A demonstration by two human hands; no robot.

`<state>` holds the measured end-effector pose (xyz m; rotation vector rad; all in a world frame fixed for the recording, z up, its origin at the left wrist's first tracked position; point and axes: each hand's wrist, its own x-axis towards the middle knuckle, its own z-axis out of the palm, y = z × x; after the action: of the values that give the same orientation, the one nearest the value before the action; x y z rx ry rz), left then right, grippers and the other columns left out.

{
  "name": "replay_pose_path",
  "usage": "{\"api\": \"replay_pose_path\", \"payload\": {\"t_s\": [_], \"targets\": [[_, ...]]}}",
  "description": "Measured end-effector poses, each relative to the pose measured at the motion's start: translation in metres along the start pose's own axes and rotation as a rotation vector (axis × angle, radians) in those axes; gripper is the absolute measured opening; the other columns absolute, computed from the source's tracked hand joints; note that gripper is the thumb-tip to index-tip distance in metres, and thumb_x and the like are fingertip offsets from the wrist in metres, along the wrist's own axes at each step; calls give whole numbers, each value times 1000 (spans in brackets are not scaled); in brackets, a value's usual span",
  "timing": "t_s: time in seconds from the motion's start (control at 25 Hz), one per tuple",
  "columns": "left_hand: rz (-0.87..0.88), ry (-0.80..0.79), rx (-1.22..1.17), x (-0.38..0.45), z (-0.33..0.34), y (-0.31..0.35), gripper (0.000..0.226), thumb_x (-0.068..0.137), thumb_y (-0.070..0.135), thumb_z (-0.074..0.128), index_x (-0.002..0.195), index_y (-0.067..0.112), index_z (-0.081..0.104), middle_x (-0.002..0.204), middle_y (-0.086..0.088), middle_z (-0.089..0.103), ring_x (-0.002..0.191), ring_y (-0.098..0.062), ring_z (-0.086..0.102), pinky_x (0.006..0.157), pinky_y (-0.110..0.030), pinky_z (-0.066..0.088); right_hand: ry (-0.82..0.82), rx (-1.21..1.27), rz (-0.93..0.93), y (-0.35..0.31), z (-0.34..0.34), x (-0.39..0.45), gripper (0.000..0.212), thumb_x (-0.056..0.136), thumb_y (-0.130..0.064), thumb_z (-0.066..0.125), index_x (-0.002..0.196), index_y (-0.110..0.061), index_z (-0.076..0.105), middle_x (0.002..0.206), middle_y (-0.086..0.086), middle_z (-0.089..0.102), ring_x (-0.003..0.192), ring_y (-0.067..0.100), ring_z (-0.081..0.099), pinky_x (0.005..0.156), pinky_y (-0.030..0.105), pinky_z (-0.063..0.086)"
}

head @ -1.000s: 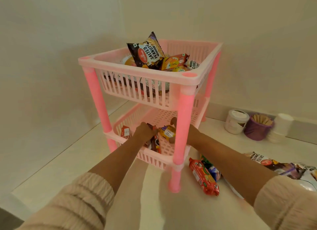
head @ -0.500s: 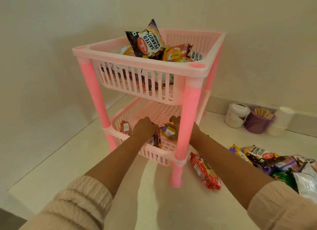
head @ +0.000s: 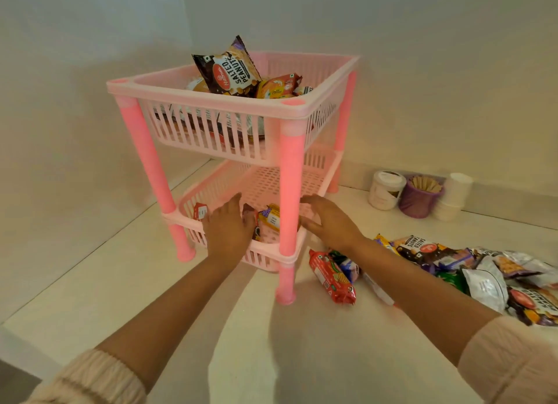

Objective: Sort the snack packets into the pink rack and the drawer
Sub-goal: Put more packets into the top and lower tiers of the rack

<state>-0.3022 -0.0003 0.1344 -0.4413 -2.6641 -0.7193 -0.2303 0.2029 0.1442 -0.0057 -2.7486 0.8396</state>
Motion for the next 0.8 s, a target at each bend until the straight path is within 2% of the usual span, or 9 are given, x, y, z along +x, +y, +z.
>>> {"api": "replay_pose_path", "payload": {"t_s": [0.12, 0.24, 0.32, 0.4, 0.52, 0.64, 0.68, 0.76, 0.8], "targets": [[27, 119, -150, -40, 5, 2, 39, 94, 19, 41, 131, 7, 47, 124, -15, 60, 125, -33, 45, 113, -51, 17, 41, -45, 48, 25, -6, -23, 48, 90, -39, 54, 134, -21, 42, 140, 3, 45, 129, 20, 39, 103, 34, 34], [69, 145, -221, -78, 16, 8, 44, 92, 11, 35, 136, 8, 44, 142, -10, 45, 139, -32, 29, 111, -56, 16, -1, -68, 115, 50, -8, -50, 50, 88, -34, 59, 133, -20, 43, 138, 4, 46, 129, 22, 40, 104, 31, 32], [74, 142, -242, -98, 27, 14, 49, 91, 5, 37, 140, 8, 37, 150, -9, 33, 142, -30, 19, 112, -56, 14, -38, -61, 158, 64, -3, -72, 50, 87, -32, 61, 132, -18, 44, 136, 4, 47, 124, 22, 45, 102, 29, 34], [16, 123, -309, -119, 38, 25, 58, 90, -2, 42, 144, 9, 25, 155, -5, 17, 144, -23, 11, 114, -49, 7, -44, -98, 159, 75, 5, -92, 49, 86, -29, 62, 131, -16, 45, 134, 5, 49, 125, 22, 44, 102, 28, 33], [-45, 46, -455, -164, 54, 45, 67, 88, -1, 41, 146, 16, 12, 153, 4, 11, 143, -13, 12, 116, -38, 3, 8, -261, 129, 87, 11, -114, 47, 87, -28, 58, 130, -15, 46, 138, 8, 47, 132, 23, 36, 110, 32, 27], [63, -170, -612, -209, 75, 69, 74, 88, -6, 42, 141, 36, 13, 155, 0, 19, 143, -16, 21, 117, -34, 15, 117, -297, 217, 96, 12, -137, 48, 85, -26, 59, 131, -20, 45, 144, 5, 40, 137, 23, 29, 114, 38, 26], [102, -223, -596, -216, 83, 75, 72, 88, -5, 45, 140, 35, 15, 155, 0, 17, 143, -18, 22, 116, -29, 16, 130, -278, 261, 98, 14, -145, 52, 85, -26, 59, 134, -22, 42, 146, 4, 36, 138, 22, 26, 114, 36, 25], [113, -268, -501, -214, 99, 87, 66, 89, 4, 52, 143, 21, 18, 152, 5, 6, 143, -19, 18, 113, -19, 13, 104, -304, 282, 99, 21, -159, 59, 87, -28, 56, 141, -24, 31, 151, 1, 26, 142, 18, 18, 115, 31, 19], [95, -289, -469, -210, 106, 91, 66, 89, 9, 54, 144, 16, 17, 150, 7, 3, 144, -19, 16, 113, -18, 12, 87, -331, 275, 99, 26, -165, 60, 88, -28, 54, 142, -25, 27, 153, 0, 22, 143, 17, 14, 116, 30, 17]]}}
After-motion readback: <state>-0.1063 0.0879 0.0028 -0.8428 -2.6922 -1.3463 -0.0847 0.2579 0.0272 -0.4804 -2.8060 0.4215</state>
